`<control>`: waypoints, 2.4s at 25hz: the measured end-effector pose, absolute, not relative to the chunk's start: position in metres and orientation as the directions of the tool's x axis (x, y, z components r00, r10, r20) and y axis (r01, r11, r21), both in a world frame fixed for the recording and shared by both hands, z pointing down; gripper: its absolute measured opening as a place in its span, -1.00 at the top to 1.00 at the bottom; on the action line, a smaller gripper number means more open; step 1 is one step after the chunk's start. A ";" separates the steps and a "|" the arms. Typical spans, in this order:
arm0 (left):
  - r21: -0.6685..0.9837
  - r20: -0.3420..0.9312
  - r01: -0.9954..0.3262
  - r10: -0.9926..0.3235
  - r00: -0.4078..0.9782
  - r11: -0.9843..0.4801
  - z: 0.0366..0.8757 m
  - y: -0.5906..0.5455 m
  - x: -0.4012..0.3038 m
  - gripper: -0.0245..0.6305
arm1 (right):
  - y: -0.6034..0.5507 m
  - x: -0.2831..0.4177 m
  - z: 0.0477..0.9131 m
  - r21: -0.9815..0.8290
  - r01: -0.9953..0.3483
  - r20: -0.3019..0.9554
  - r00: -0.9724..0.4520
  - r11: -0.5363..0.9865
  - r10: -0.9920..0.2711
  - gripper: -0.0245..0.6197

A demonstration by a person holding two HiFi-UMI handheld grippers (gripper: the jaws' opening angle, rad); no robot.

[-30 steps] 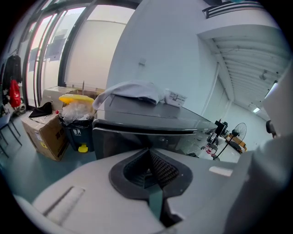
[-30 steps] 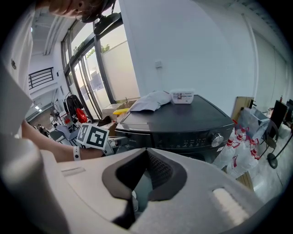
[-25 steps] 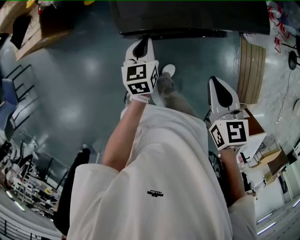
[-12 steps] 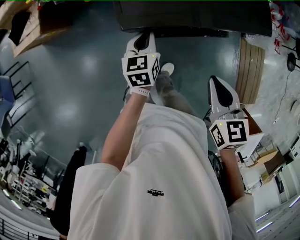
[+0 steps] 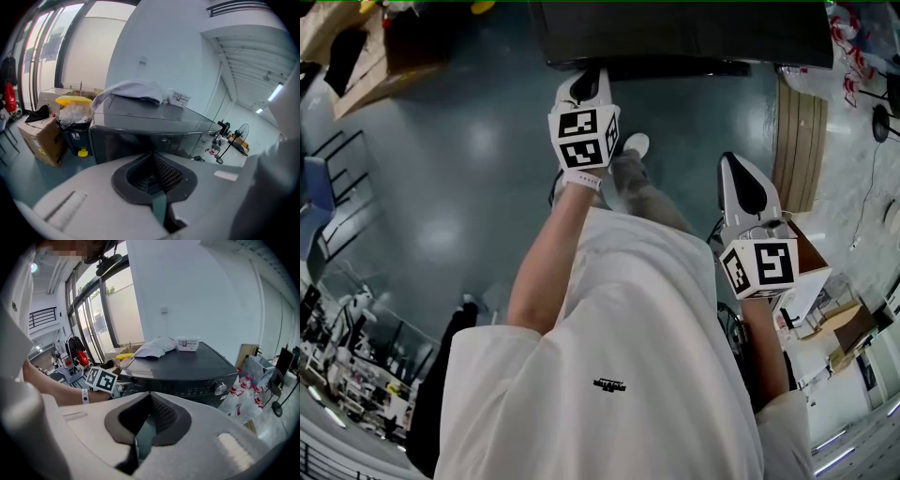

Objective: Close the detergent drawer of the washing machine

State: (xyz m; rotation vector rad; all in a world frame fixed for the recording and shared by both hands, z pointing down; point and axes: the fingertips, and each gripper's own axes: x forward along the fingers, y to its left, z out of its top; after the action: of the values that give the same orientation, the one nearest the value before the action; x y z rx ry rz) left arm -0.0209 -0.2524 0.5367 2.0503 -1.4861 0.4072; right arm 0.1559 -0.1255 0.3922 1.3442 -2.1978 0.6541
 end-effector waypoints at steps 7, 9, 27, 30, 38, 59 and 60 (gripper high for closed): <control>0.257 0.588 -0.935 -0.728 0.351 -0.243 0.537 -0.244 -0.020 0.87 | -0.117 0.166 0.378 -0.130 -0.909 0.585 -0.392 0.395 -0.710 0.92; 0.253 0.587 -0.936 -0.730 0.351 -0.246 0.533 -0.238 -0.020 0.87 | -0.115 0.167 0.375 -0.127 -0.909 0.574 -0.393 0.397 -0.718 0.92; 0.309 0.440 -0.908 -0.804 0.399 -0.282 0.440 -0.182 -0.022 0.87 | -0.103 0.173 0.342 -0.095 -0.905 0.481 -0.406 0.415 -0.777 0.92; 0.309 0.419 -0.906 -0.813 0.404 -0.291 0.427 -0.175 -0.024 0.87 | -0.102 0.175 0.337 -0.086 -0.903 0.467 -0.410 0.422 -0.783 0.92; 0.304 0.351 -0.893 -0.832 0.430 -0.333 0.387 -0.161 -0.023 0.87 | -0.100 0.173 0.321 -0.079 -0.893 0.420 -0.433 0.443 -0.798 0.92; 0.220 0.221 -0.882 -0.859 0.462 -0.418 0.284 -0.113 -0.014 0.87 | -0.103 0.223 0.286 -0.054 -0.922 0.320 -0.380 0.384 -0.868 0.92; 0.217 0.216 -0.881 -0.860 0.463 -0.420 0.282 -0.112 -0.014 0.87 | -0.104 0.225 0.284 -0.054 -0.923 0.315 -0.378 0.381 -0.871 0.92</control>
State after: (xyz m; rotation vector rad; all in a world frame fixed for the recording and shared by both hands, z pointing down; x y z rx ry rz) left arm -0.0136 -0.1117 0.2821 2.4174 -1.4852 0.1028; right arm 0.2255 -0.1036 0.2839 1.5956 -2.4065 0.3247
